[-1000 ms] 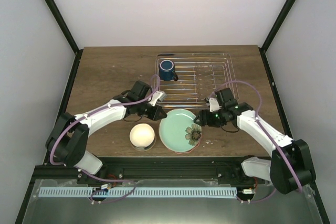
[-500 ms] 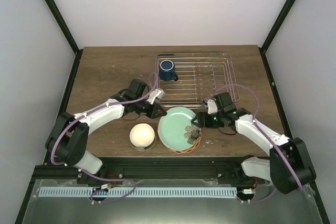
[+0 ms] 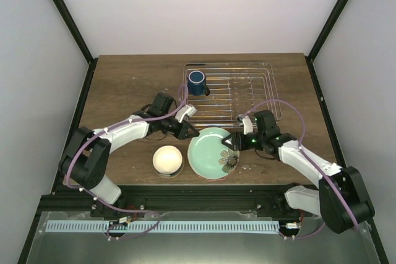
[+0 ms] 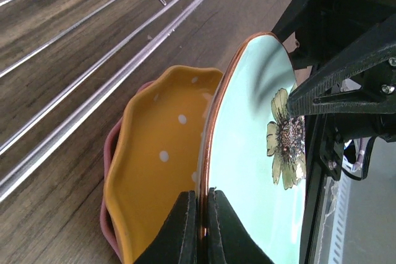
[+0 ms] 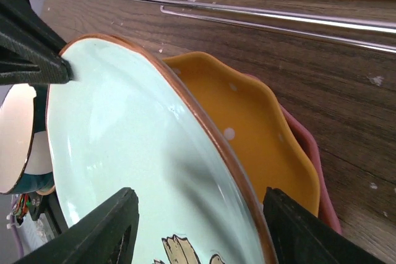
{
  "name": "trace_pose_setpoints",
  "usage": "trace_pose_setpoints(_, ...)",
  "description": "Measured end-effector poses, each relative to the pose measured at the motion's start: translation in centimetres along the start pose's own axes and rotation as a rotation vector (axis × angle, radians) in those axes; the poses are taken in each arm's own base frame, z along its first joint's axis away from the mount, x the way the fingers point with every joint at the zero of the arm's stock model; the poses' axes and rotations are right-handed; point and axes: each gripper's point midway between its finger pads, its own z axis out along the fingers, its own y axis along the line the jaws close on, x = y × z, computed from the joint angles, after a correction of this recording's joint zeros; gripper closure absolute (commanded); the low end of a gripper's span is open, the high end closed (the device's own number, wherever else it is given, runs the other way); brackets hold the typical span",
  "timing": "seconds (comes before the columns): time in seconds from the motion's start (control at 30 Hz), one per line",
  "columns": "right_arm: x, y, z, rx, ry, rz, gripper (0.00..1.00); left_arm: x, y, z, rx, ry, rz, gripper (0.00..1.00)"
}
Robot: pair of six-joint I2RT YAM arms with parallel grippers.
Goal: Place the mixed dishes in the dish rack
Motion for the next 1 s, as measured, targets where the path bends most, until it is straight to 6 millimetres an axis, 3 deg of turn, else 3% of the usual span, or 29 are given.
trace_pose_setpoints(0.33, 1.0, 0.3, 1.4, -0.09, 0.065, -0.023, 0.58, -0.6, 0.0, -0.3, 0.012, -0.025, 0.015, 1.0)
trace_pose_setpoints(0.57, 1.9, 1.0, 2.0, -0.172, 0.115, -0.035, 0.79, -0.9, 0.3, -0.4, 0.01, -0.037, 0.034, 1.0)
trace_pose_setpoints(0.77, 1.2, 1.5, 1.8, -0.195, 0.123, -0.043, 0.93, -1.2, 0.7, -0.7, 0.009, -0.051, 0.055, 0.99)
trace_pose_setpoints(1.0, 0.7, 2.0, 1.5, -0.18, 0.142, -0.053, 0.99, -2.3, 0.4, -1.0, 0.007, -0.07, 0.048, 0.48)
